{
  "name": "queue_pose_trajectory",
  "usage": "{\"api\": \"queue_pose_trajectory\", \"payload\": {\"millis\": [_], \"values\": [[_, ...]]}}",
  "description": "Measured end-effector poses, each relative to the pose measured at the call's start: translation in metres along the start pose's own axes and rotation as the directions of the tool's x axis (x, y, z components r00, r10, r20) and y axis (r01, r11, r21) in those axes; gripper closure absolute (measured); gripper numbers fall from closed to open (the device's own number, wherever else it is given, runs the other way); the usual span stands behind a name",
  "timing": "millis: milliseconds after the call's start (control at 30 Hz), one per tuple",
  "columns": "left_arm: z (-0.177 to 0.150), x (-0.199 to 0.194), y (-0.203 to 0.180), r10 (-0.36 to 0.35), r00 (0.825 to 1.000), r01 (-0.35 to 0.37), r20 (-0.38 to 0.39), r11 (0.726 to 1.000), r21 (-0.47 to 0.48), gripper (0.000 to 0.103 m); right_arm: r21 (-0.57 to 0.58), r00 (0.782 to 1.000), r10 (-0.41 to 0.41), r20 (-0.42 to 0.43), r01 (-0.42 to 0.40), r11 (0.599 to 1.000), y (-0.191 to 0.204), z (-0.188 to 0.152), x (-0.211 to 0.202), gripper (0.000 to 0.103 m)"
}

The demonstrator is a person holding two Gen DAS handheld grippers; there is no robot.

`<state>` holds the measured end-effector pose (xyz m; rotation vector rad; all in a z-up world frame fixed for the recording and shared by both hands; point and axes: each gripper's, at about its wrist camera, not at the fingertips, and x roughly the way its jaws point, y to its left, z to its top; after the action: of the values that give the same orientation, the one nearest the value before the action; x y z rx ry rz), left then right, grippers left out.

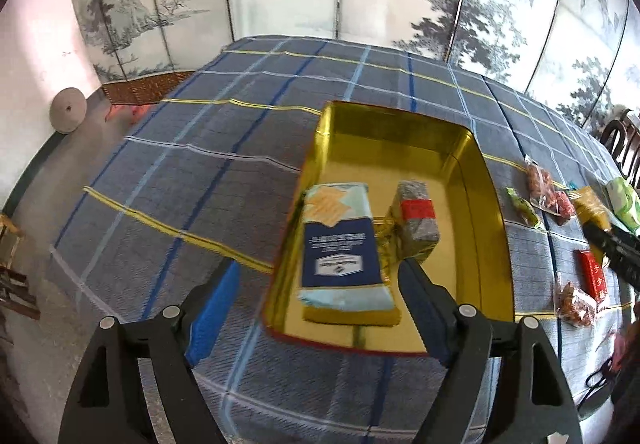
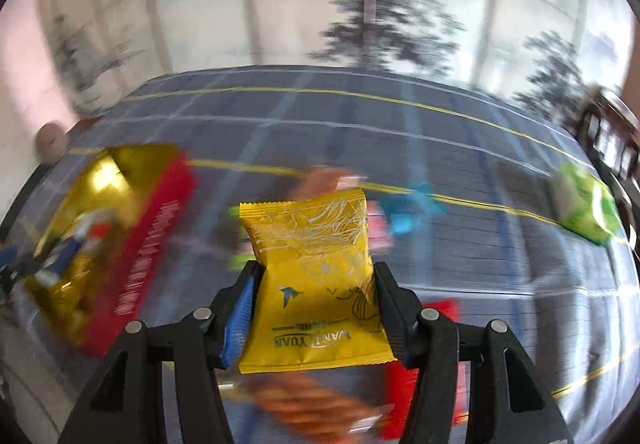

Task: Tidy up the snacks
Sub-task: 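Release the crackers in the tin with the left gripper while the right gripper carries the yellow bag, then lower the yellow WANJUAN bag into the tin and open the right gripper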

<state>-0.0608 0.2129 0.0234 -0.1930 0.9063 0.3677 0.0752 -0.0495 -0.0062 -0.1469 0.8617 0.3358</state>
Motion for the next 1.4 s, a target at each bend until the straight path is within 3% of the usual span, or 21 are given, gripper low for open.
{"api": "queue_pose_trajectory", "payload": {"millis": [167, 267, 533, 733, 1000, 1400], "values": [[-0.005, -0.009, 0.022, 0.024, 1.000, -0.023, 0.010, 0.999, -0.038, 0.020, -0.107, 0.993, 0.116, -0.018, -0.118, 0.987, 0.074, -0.001, -0.007, 0.046], [-0.008, -0.010, 0.032, 0.038, 0.999, -0.037, 0.008, 0.998, -0.058, 0.020, -0.158, 0.989, 0.147, -0.028, -0.149, 0.976, 0.107, 0.000, -0.008, 0.046], [-0.014, -0.013, 0.056, 0.072, 0.997, -0.072, -0.004, 0.991, -0.109, 0.020, -0.225, 0.971, 0.211, -0.115, -0.232, 0.946, 0.160, -0.005, 0.001, 0.046], [-0.020, -0.013, 0.063, 0.089, 0.996, -0.090, -0.012, 0.990, -0.112, 0.020, -0.229, 0.962, 0.225, -0.152, -0.256, 0.939, 0.180, -0.004, 0.013, 0.046], [-0.021, -0.013, 0.064, 0.088, 0.996, -0.089, -0.014, 0.990, -0.111, 0.020, -0.249, 0.974, 0.183, -0.130, -0.211, 0.945, 0.195, 0.002, 0.032, 0.046], [-0.025, -0.012, 0.064, 0.088, 0.996, -0.091, -0.030, 0.989, -0.119, 0.020, -0.198, 0.971, 0.203, -0.128, -0.226, 0.954, 0.199, 0.007, 0.050, 0.044]]}}
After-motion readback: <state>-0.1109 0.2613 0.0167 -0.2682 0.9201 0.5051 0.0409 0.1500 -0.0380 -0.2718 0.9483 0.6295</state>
